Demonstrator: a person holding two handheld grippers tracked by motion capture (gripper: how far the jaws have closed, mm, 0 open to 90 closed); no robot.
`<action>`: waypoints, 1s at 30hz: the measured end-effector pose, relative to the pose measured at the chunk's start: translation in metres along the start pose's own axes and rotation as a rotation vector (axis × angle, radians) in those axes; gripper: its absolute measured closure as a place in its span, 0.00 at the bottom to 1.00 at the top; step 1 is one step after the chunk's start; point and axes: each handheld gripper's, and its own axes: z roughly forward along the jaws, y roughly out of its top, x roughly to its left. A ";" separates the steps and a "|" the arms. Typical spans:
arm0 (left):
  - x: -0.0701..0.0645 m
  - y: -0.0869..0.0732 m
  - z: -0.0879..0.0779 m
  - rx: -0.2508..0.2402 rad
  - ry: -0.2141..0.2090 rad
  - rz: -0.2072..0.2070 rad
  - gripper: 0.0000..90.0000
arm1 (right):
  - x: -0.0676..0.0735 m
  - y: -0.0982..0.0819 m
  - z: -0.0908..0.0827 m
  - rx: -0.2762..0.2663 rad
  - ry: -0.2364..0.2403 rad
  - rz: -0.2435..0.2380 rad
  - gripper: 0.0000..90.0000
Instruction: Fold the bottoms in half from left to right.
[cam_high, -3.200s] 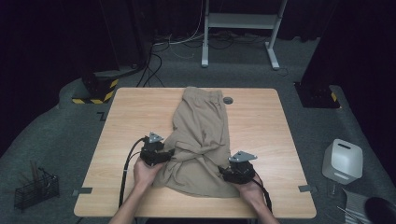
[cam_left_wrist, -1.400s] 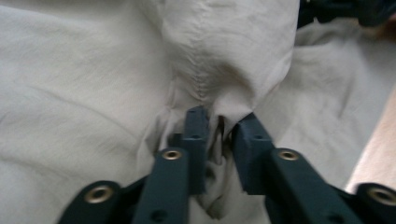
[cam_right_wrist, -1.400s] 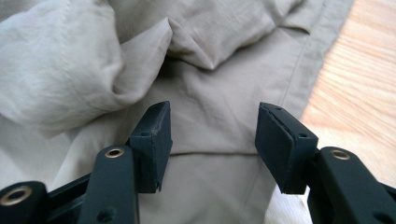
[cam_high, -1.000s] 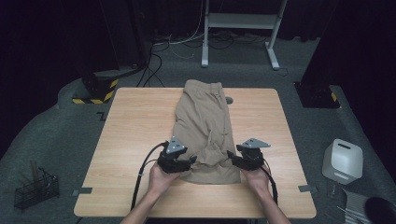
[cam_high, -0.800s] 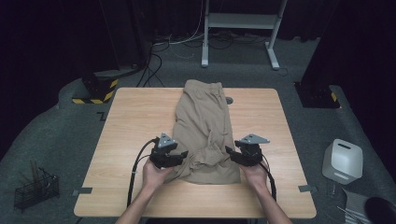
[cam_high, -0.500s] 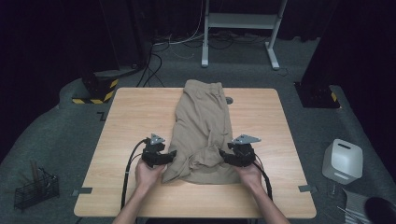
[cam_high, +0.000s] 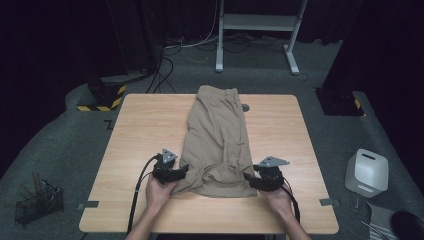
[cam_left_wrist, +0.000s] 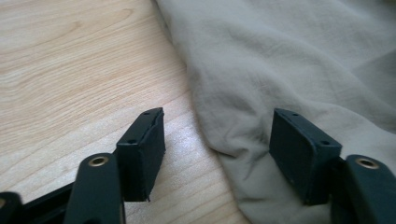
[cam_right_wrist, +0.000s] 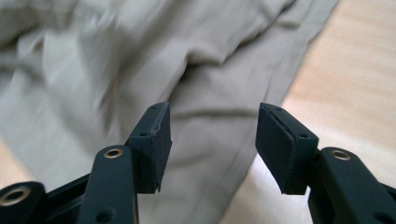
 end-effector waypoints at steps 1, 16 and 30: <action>0.000 0.000 0.000 -0.001 -0.001 -0.010 0.38 | -0.001 0.004 0.002 -0.011 -0.008 0.007 0.51; 0.000 0.000 0.000 0.003 0.008 -0.011 0.36 | 0.004 0.034 0.060 0.043 0.024 0.110 0.73; 0.000 0.000 0.000 0.004 0.008 -0.007 0.35 | -0.015 0.045 0.019 -0.059 -0.028 0.058 0.99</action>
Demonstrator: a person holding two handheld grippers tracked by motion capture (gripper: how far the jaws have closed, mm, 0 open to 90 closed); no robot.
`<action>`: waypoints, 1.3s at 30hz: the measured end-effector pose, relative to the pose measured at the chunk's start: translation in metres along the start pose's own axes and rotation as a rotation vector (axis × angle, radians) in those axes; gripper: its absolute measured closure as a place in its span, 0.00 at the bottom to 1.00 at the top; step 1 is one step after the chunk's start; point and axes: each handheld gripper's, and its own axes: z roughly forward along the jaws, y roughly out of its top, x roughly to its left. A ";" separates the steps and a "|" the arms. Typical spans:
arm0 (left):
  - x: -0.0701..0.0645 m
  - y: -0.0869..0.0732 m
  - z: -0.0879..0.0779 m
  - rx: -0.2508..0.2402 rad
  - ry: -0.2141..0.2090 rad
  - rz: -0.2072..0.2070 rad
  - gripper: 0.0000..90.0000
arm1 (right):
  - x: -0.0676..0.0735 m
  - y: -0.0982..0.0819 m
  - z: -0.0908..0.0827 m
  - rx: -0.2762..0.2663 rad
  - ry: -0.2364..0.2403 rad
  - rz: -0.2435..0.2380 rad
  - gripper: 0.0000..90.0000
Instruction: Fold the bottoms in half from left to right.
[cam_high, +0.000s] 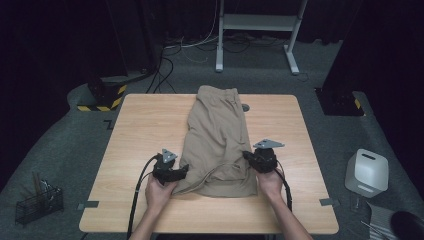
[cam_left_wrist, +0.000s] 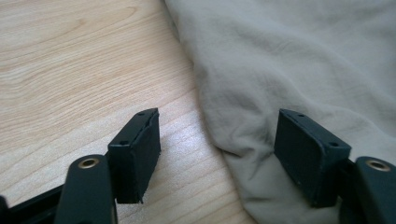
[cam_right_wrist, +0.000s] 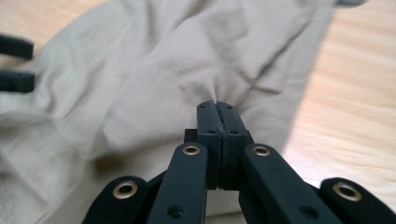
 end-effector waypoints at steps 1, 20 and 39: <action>0.000 0.000 0.000 0.000 0.000 0.000 0.35 | -0.003 0.001 -0.004 -0.011 -0.018 0.001 0.99; -0.001 0.000 0.000 0.003 0.002 0.008 0.34 | -0.012 -0.025 -0.016 0.058 -0.051 0.037 0.66; -0.001 0.000 0.001 0.006 -0.001 0.005 0.30 | -0.007 -0.032 -0.023 0.093 -0.069 -0.061 1.00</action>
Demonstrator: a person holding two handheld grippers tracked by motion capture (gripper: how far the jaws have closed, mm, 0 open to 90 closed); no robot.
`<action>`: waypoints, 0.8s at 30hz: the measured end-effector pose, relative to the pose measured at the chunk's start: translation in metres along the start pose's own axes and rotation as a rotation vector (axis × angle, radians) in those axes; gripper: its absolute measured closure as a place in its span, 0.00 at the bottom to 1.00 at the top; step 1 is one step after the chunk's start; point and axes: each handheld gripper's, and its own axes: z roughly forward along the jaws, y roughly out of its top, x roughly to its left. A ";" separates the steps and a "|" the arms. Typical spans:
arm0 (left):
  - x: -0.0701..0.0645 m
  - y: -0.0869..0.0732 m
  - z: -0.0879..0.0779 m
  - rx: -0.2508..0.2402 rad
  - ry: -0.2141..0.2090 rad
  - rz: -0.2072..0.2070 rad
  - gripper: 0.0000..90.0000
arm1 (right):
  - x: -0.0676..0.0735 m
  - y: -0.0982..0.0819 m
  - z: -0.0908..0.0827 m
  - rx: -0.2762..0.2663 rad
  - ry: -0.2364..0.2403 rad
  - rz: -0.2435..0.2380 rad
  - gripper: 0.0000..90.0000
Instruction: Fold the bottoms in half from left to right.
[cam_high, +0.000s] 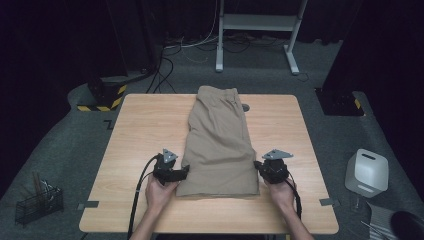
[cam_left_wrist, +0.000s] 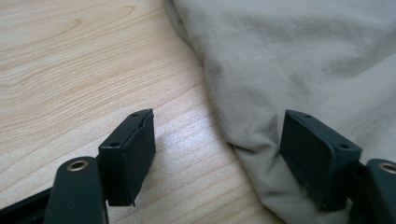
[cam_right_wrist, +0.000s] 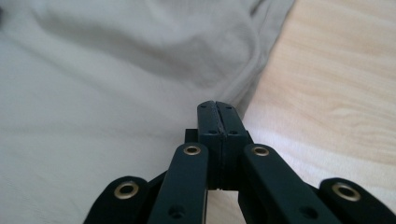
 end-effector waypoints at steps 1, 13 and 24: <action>0.000 0.000 0.000 0.002 0.001 0.000 0.30 | 0.001 -0.001 0.004 0.028 -0.005 -0.006 1.00; 0.007 0.020 0.001 -0.032 -0.055 -0.032 0.38 | -0.005 0.012 0.007 -0.090 -0.056 0.066 0.55; 0.011 0.041 0.030 0.007 -0.112 -0.092 0.75 | -0.015 0.012 0.040 -0.010 0.003 0.108 0.86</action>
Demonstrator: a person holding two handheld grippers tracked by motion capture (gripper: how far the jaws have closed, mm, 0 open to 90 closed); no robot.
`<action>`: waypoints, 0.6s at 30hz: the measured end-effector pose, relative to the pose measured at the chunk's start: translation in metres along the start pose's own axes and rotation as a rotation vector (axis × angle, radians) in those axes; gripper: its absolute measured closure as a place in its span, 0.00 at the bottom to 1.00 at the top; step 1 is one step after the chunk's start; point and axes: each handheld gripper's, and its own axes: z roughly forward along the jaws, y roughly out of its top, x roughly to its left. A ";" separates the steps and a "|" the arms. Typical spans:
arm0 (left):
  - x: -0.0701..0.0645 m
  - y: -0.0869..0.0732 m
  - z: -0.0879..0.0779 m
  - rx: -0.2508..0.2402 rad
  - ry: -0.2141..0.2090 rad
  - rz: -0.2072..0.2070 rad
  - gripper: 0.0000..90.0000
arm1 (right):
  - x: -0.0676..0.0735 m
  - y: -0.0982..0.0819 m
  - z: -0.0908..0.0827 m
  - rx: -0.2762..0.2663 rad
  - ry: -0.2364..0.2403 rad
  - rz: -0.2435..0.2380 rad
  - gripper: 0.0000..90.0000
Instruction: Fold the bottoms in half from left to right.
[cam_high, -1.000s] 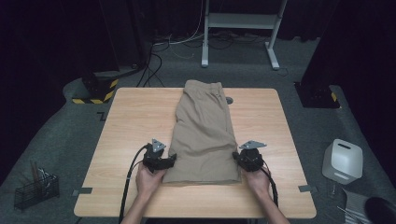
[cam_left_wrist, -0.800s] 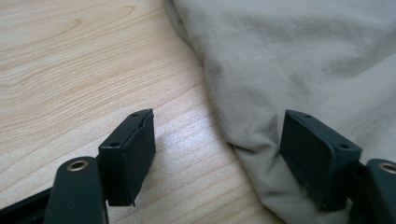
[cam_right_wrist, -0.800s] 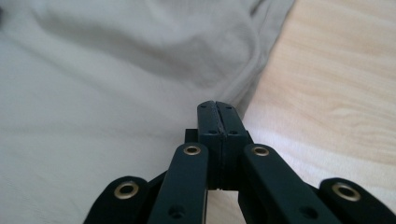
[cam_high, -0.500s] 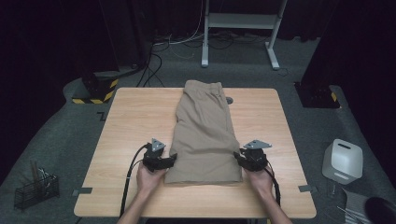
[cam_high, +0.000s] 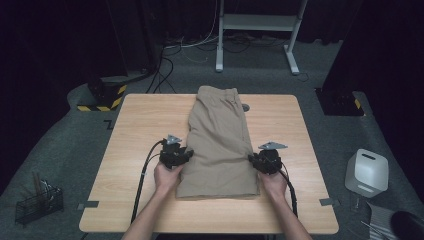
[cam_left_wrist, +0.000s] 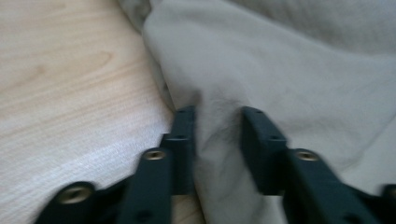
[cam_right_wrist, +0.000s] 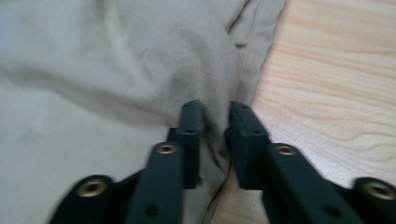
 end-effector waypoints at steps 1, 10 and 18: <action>-0.001 -0.001 0.002 0.014 0.008 0.012 0.80 | 0.001 -0.001 0.001 0.011 -0.005 -0.012 0.89; -0.013 -0.024 -0.019 0.023 0.010 0.107 0.95 | 0.010 -0.020 -0.014 0.009 -0.003 -0.089 0.93; -0.027 -0.055 -0.048 0.013 -0.038 0.119 0.95 | 0.025 -0.047 -0.039 -0.005 0.015 -0.124 0.95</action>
